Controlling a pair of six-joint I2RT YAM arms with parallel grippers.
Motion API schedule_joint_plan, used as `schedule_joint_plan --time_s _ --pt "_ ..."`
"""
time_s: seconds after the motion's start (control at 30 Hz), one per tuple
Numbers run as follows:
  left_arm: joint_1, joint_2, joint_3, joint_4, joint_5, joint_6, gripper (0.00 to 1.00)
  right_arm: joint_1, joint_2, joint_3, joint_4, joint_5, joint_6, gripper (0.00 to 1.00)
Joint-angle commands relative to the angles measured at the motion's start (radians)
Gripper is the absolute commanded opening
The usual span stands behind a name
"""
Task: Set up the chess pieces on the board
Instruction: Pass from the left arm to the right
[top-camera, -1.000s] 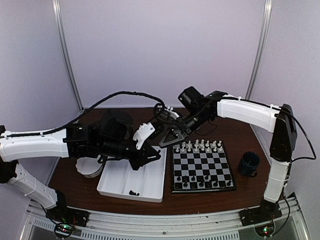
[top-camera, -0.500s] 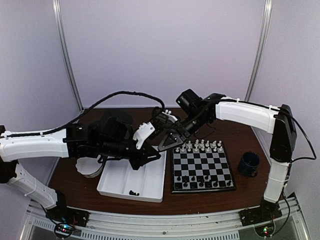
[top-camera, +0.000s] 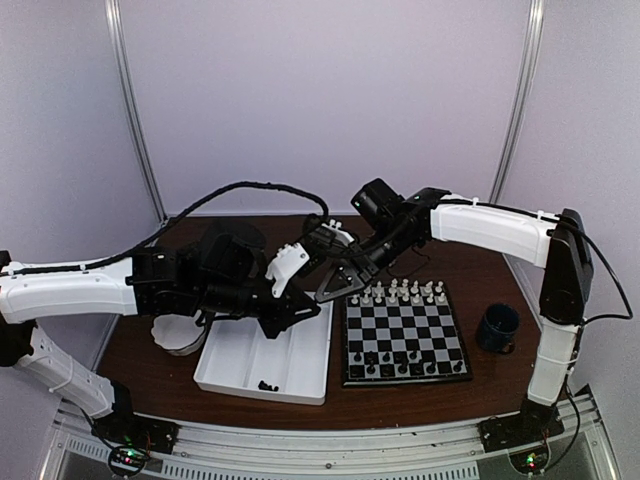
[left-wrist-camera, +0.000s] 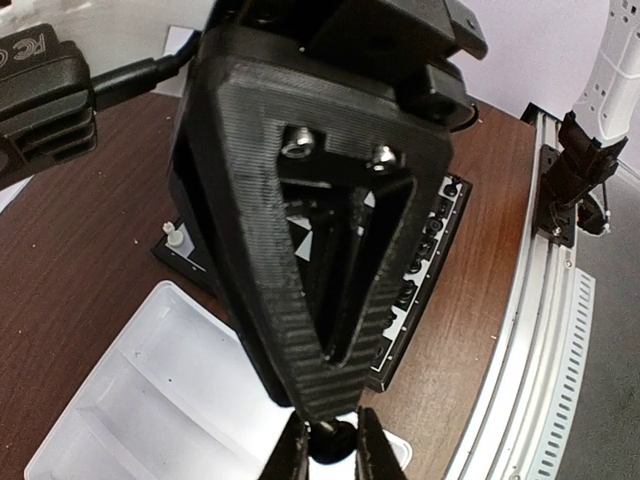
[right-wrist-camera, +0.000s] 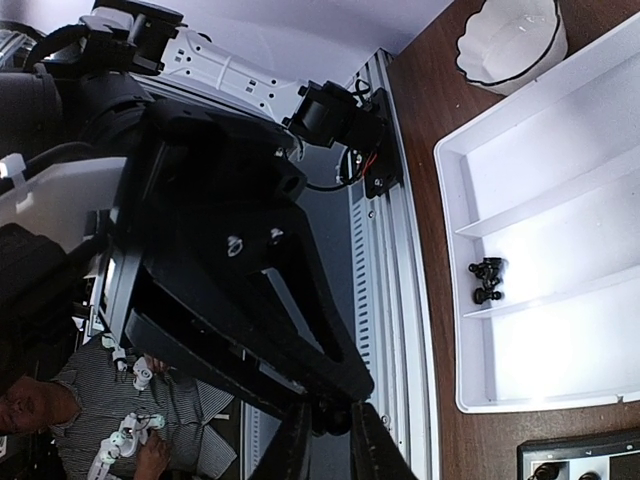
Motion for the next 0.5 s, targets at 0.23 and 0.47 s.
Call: schedule_joint_plan --time_s 0.23,0.47 --pt "-0.007 -0.014 -0.006 0.044 -0.106 -0.026 0.32 0.005 -0.003 0.031 -0.049 0.037 -0.092 0.07" --pt "-0.007 -0.075 -0.033 -0.021 -0.097 -0.029 0.95 -0.071 -0.038 0.092 -0.195 0.155 -0.249 0.06"
